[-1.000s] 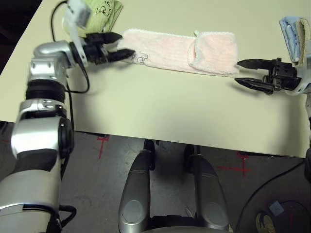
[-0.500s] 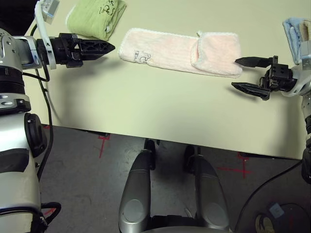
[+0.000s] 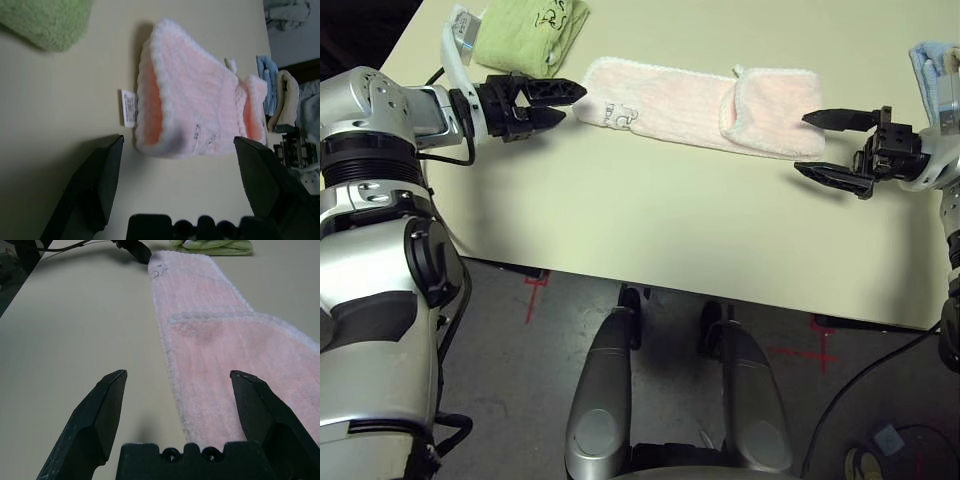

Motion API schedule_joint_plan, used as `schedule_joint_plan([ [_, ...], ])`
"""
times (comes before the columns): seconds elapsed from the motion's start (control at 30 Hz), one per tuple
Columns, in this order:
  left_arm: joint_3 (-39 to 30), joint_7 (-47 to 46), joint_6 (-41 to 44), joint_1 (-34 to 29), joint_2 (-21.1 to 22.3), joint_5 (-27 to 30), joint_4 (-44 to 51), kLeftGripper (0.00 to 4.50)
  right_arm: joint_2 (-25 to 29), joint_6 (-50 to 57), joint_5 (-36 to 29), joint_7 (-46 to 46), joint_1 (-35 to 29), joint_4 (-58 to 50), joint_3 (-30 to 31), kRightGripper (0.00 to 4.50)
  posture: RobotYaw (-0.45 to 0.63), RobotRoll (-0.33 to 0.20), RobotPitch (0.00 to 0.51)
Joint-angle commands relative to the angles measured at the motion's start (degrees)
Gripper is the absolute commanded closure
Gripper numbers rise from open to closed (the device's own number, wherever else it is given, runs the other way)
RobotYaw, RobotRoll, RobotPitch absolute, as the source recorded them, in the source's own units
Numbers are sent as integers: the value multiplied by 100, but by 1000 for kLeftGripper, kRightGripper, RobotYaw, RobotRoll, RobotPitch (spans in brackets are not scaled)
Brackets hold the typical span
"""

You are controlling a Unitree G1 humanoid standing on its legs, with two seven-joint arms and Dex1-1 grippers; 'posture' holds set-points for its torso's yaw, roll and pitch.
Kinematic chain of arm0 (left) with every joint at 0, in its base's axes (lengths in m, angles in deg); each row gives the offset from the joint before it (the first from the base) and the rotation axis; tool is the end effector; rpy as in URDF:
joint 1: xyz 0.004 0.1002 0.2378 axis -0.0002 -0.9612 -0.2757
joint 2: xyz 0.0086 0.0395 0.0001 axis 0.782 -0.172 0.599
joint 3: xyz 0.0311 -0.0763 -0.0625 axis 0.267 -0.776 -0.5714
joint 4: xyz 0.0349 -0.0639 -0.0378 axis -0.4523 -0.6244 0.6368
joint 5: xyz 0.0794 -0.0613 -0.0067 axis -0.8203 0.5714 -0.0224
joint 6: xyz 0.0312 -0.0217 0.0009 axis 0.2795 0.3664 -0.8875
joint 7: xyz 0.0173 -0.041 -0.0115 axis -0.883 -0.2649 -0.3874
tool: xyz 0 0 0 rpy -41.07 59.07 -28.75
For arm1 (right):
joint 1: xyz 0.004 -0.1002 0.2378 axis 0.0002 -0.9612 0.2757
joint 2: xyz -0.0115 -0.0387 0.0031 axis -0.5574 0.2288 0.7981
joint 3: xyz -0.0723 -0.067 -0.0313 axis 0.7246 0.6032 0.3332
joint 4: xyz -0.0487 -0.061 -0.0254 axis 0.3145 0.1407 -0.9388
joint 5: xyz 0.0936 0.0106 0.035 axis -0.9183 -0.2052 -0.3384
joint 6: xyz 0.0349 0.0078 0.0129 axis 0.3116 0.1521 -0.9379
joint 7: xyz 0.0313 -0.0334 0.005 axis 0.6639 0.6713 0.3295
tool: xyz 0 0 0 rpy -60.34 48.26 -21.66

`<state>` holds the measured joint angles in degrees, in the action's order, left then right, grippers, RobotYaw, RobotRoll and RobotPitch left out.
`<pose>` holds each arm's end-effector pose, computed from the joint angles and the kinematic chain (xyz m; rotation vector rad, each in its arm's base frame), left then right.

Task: Fold the towel and set it aside.

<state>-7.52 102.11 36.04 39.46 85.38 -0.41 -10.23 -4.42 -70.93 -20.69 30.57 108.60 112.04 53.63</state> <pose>0.3343 0.2587 0.2898 -0.5395 0.4339 -0.7390 0.3164 -0.3147 0.2275 -0.4106 -0.2681 1.1621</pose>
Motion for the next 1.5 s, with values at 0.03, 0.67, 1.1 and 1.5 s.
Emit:
schedule_joint_plan([
  [0.03,13,-176,82,-60,-163,35,-266,0,60,11,26,25,-61,-4,-22,32,88,0,444],
  [0.67,342,-68,198,166,-263,108,-472,0,29,44,63,-49,-99,-110,26,32,84,0,451],
  [1.1,127,-768,-657,323,-335,-78,-1115,1629,24,139,62,-89,-246,-339,46,0,75,0,449],
  [1.5,186,-717,-973,458,-8,-269,-1149,4462,36,198,52,-198,-168,-207,-15,0,80,0,452],
])
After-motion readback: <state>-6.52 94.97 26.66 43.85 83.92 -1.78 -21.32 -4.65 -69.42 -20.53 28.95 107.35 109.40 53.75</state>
